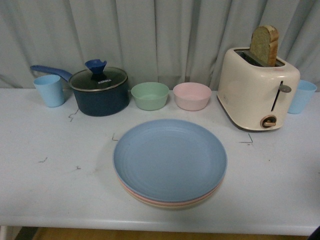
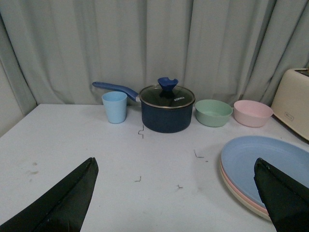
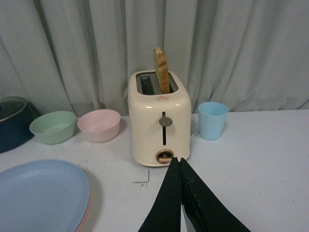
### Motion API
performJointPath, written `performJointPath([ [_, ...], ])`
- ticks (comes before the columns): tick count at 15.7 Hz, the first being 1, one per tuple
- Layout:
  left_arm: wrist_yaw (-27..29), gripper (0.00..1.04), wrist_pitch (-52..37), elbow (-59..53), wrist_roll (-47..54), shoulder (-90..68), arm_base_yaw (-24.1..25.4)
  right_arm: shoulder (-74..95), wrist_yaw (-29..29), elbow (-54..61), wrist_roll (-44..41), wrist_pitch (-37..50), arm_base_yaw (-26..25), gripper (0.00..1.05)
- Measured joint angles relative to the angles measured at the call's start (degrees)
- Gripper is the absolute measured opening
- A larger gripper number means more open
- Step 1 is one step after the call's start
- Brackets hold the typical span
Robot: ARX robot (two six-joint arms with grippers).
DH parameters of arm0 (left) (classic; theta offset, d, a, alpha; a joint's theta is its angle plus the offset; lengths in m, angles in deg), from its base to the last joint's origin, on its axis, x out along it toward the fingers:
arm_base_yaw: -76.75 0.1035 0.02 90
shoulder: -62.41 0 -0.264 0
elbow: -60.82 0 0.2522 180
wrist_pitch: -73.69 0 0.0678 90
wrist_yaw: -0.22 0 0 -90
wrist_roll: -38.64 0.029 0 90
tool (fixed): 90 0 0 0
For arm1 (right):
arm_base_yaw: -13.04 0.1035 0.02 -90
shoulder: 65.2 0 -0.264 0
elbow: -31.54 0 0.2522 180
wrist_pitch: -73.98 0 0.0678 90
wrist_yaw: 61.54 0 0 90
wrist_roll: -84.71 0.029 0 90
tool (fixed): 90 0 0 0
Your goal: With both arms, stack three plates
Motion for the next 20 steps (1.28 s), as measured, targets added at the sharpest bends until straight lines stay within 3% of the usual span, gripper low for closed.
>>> performJointPath([
  [4, 0.0, 0.98, 0.0, 0.0, 0.0, 0.0, 0.0, -10.5, -2.6, 4.9, 0.0, -6.9, -2.1, 0.02],
  [6, 0.0, 0.98, 0.0, 0.0, 0.0, 0.0, 0.0, -17.2, -6.7, 6.6, 0.0, -11.6, -6.9, 0.02],
  [20, 0.0, 0.98, 0.0, 0.0, 0.0, 0.0, 0.0, -52.5, -7.2, 9.2, 0.0, -42.9, -7.1, 0.02],
])
